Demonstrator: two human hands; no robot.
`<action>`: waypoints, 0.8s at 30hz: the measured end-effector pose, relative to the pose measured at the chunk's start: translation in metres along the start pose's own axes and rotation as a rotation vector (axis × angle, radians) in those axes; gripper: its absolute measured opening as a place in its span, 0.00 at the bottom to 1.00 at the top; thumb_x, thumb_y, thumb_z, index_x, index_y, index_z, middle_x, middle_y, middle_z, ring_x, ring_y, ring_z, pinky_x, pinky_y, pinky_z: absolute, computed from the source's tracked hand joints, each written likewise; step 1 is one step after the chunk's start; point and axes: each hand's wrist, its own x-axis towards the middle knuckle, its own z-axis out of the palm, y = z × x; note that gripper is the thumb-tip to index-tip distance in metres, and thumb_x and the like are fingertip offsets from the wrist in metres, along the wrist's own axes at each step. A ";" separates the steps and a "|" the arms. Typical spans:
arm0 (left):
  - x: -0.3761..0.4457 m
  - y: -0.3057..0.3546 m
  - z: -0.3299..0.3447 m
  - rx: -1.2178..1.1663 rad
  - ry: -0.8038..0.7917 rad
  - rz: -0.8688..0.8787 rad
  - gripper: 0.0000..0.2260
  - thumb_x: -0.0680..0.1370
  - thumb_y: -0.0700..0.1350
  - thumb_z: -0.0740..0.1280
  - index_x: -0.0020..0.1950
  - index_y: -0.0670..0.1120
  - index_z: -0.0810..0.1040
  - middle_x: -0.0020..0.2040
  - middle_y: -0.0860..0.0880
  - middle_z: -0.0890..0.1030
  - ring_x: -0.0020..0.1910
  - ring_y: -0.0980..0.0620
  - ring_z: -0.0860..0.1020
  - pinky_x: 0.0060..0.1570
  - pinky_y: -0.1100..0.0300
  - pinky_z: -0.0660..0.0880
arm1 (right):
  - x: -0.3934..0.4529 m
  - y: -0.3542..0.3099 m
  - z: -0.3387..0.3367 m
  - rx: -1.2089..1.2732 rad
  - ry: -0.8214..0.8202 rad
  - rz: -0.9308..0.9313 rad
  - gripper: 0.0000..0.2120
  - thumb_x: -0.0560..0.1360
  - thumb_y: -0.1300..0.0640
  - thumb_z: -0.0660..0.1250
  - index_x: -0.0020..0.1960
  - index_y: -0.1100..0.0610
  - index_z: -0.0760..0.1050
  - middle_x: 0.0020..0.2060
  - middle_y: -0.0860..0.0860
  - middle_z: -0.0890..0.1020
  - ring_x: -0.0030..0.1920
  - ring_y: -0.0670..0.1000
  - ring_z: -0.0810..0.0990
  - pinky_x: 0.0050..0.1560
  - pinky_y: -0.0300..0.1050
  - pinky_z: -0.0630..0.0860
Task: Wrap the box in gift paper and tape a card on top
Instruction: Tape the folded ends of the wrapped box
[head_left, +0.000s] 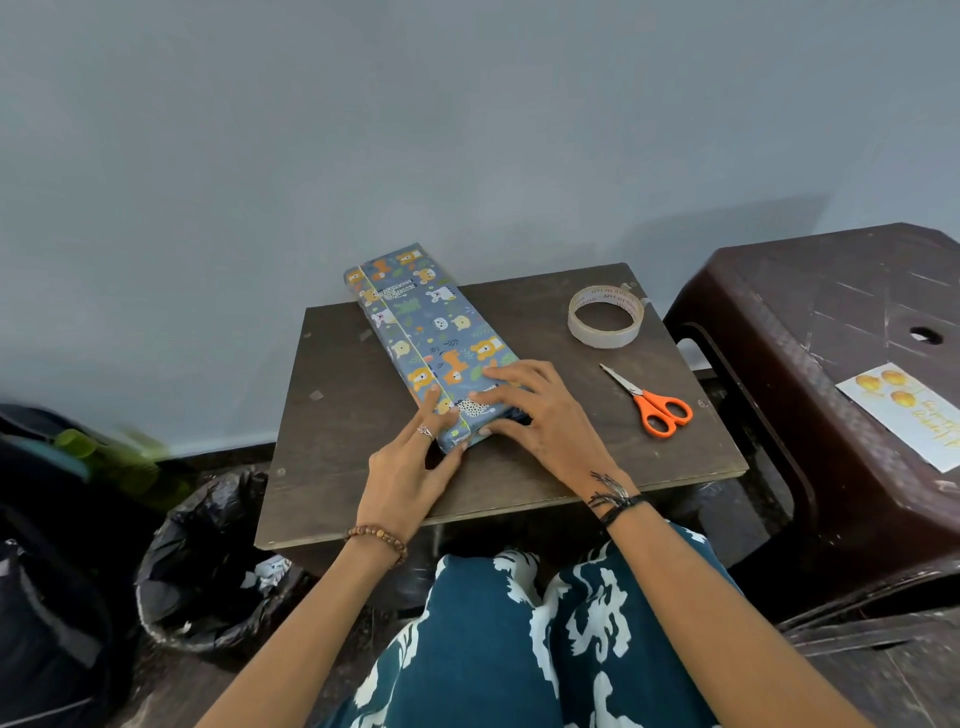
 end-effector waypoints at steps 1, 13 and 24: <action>0.001 0.001 0.000 -0.016 0.007 0.005 0.19 0.69 0.44 0.70 0.57 0.53 0.71 0.64 0.45 0.75 0.59 0.58 0.71 0.46 0.65 0.75 | 0.000 0.000 0.000 0.003 -0.002 -0.002 0.15 0.71 0.57 0.71 0.57 0.52 0.79 0.60 0.48 0.76 0.62 0.46 0.66 0.54 0.47 0.77; 0.036 0.045 -0.021 0.720 -0.210 0.190 0.15 0.66 0.52 0.74 0.45 0.43 0.82 0.41 0.46 0.82 0.43 0.47 0.82 0.46 0.54 0.78 | 0.000 0.002 0.000 0.049 -0.022 0.049 0.16 0.70 0.57 0.72 0.58 0.50 0.78 0.61 0.46 0.76 0.63 0.45 0.66 0.57 0.44 0.74; 0.110 0.042 -0.021 0.683 -0.988 0.053 0.46 0.72 0.61 0.65 0.76 0.45 0.39 0.77 0.45 0.38 0.76 0.45 0.43 0.71 0.50 0.58 | 0.001 -0.007 -0.011 0.169 -0.061 0.232 0.17 0.71 0.56 0.71 0.56 0.47 0.70 0.56 0.39 0.69 0.55 0.38 0.70 0.50 0.38 0.73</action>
